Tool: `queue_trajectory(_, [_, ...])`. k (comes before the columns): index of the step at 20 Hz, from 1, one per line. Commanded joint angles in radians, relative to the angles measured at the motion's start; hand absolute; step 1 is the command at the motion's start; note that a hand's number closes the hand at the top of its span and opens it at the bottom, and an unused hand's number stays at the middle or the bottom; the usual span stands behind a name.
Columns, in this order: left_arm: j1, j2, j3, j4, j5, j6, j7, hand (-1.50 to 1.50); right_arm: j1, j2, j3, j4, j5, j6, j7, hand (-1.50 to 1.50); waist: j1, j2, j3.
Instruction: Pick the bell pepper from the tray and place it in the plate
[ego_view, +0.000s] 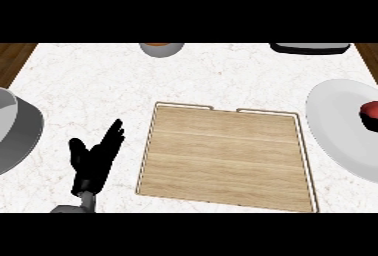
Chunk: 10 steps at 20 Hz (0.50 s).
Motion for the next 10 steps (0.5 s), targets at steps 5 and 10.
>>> queue_trajectory(5, [0.011, -0.009, -0.003, 0.053, -0.008, -0.017, -0.031, 0.00, -0.121, 0.007, -0.137, 0.250, -0.155, 0.130, -0.347, -1.50, 0.003, 0.006, 0.000])
queue_trajectory(10, [-0.007, 0.008, 0.028, 0.035, 0.004, -0.007, 0.005, 0.00, -0.129, -0.008, -0.282, 0.221, -0.299, 0.167, -0.557, -1.50, -0.014, 0.004, 0.001])
